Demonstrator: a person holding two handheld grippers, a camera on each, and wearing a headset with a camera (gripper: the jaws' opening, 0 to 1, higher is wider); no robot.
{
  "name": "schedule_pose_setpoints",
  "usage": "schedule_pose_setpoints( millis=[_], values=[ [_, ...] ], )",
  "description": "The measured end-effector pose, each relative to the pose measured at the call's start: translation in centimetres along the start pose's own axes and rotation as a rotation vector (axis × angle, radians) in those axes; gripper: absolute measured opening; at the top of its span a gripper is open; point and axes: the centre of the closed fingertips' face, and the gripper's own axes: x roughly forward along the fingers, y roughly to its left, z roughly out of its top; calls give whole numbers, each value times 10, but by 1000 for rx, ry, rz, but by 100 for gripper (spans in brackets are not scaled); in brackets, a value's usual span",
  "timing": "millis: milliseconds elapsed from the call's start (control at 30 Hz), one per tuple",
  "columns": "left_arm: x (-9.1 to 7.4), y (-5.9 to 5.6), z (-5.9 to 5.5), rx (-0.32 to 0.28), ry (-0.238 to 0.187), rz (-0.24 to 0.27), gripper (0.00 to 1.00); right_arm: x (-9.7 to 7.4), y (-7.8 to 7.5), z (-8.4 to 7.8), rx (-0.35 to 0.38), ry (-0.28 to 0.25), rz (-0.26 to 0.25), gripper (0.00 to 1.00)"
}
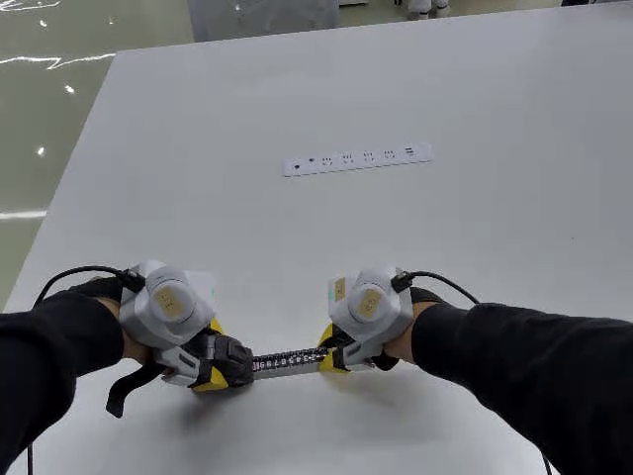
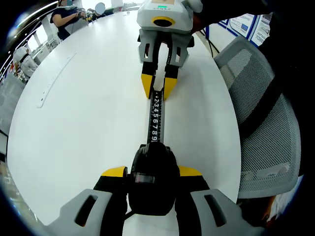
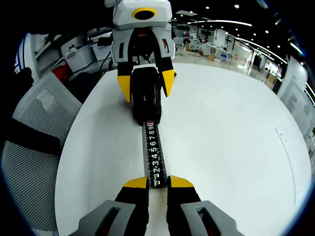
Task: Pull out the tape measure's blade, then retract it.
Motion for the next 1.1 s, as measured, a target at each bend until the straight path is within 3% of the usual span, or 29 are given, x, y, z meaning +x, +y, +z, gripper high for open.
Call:
schedule_pose_setpoints(
  millis=[1100],
  values=[
    [0,0,0,1,-1,0,32,-11,-2,-18,17,17,-11,8]
  ],
)
